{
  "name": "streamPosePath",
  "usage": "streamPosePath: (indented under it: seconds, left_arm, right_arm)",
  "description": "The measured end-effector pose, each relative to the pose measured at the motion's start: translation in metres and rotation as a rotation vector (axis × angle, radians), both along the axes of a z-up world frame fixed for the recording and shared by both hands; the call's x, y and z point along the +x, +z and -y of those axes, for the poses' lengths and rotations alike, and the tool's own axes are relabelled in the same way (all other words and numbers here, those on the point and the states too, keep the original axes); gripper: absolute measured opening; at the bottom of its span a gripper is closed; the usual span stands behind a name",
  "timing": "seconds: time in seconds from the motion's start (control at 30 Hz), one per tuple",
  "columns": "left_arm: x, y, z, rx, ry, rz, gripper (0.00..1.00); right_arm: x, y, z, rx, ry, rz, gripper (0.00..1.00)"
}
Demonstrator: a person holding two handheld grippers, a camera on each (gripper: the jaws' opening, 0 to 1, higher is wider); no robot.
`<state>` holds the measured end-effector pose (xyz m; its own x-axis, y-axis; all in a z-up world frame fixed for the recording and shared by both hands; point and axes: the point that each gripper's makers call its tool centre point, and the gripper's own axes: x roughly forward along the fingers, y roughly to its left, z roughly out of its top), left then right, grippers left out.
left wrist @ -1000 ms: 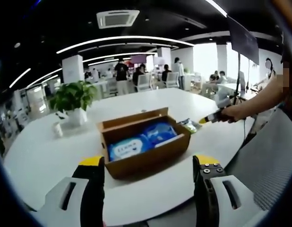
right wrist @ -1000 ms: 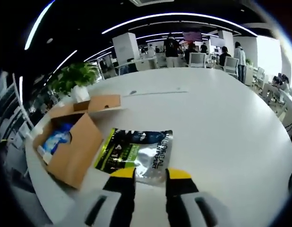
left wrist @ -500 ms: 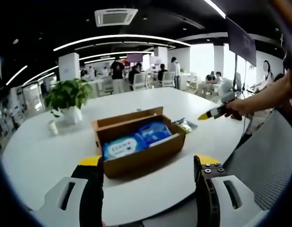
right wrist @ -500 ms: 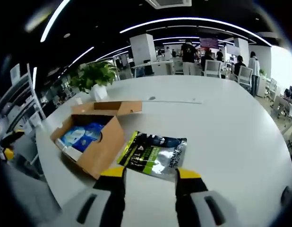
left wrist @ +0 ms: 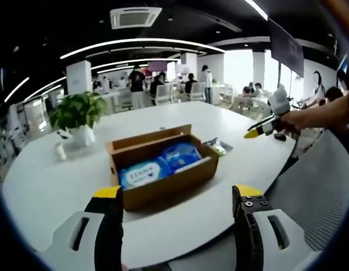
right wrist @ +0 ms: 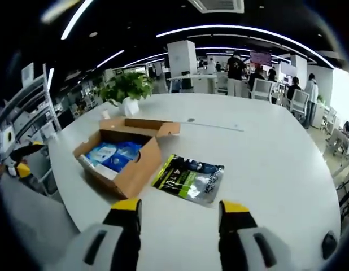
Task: Operate the shoe box by opening the lid, removing the specified soft item, and placing it in the target area until the item is outside and the box remains undamaged.
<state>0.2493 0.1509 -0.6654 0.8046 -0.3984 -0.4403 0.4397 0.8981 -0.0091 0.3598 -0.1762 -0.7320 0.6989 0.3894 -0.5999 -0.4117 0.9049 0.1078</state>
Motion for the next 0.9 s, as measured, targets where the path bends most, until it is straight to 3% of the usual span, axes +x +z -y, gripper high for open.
streamPosePath:
  seconds: [0.23,0.47,0.9]
  left_arm:
    - [0.0,0.002,-0.001,-0.021,0.006,0.004,0.82]
    - [0.0,0.003,-0.001,-0.012,0.006,0.013,0.82]
    - [0.0,0.002,-0.005,0.003,0.017,0.024,0.82]
  right_arm:
    - [-0.021,0.01,-0.007,0.028,0.03,0.007,0.59]
    - [-0.027,0.019,-0.014,0.044,0.04,0.02,0.59]
    - [-0.03,0.03,-0.069,0.075,0.14,0.012,0.57]
